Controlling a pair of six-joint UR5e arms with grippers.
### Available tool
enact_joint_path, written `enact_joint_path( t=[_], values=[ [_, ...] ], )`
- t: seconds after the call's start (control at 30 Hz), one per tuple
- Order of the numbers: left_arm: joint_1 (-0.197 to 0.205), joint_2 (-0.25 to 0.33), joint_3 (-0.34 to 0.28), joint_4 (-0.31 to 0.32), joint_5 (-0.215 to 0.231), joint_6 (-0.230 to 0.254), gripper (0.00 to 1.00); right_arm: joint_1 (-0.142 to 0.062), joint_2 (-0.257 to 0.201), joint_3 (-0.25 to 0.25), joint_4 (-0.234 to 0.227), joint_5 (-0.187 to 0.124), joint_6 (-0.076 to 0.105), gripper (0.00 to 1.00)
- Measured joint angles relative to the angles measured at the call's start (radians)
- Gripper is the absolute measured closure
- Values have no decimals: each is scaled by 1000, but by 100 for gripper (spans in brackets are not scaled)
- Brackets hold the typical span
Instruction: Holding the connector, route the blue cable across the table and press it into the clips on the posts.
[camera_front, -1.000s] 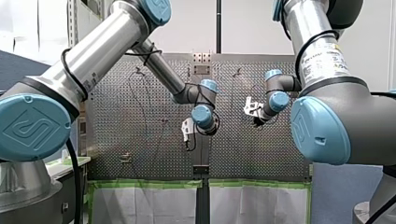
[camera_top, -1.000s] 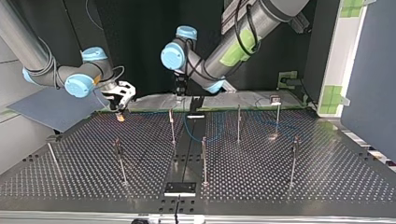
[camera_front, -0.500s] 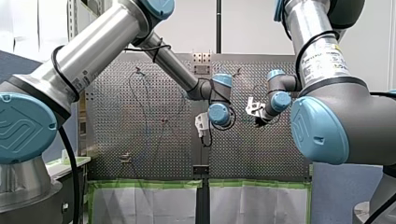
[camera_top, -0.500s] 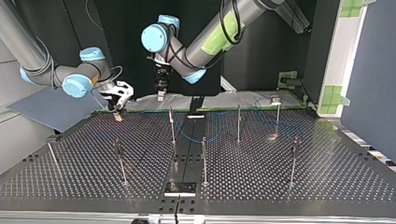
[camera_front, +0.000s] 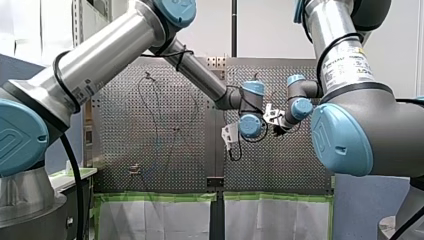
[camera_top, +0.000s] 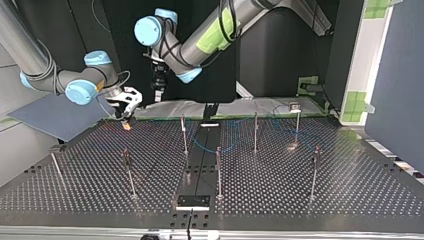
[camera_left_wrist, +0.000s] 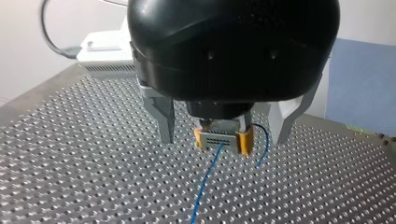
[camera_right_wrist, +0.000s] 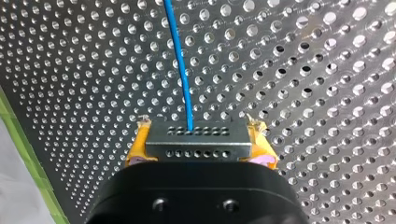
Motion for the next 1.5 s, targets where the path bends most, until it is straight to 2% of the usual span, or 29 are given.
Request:
enact_joint_path(
  t=[0.23,0.37,0.67,0.87,1.07,1.3,1.5],
  values=[
    [16,-53,57,-4,14,27,0,-1,0,0,0,-1,0,100],
    [20,-65,89,8,24,34,0,-2,0,0,0,-7,0,100],
    [42,-72,103,15,46,42,0,-2,0,0,0,-17,0,100],
    [70,-81,107,25,65,46,0,0,0,0,0,-19,-1,100],
    [117,-81,125,49,96,66,0,2,0,0,0,-20,-1,100],
    [144,-91,154,33,126,75,0,3,0,0,0,-21,-2,100],
    [137,-129,192,-5,119,74,0,4,0,0,0,-22,-2,100]
  ],
)
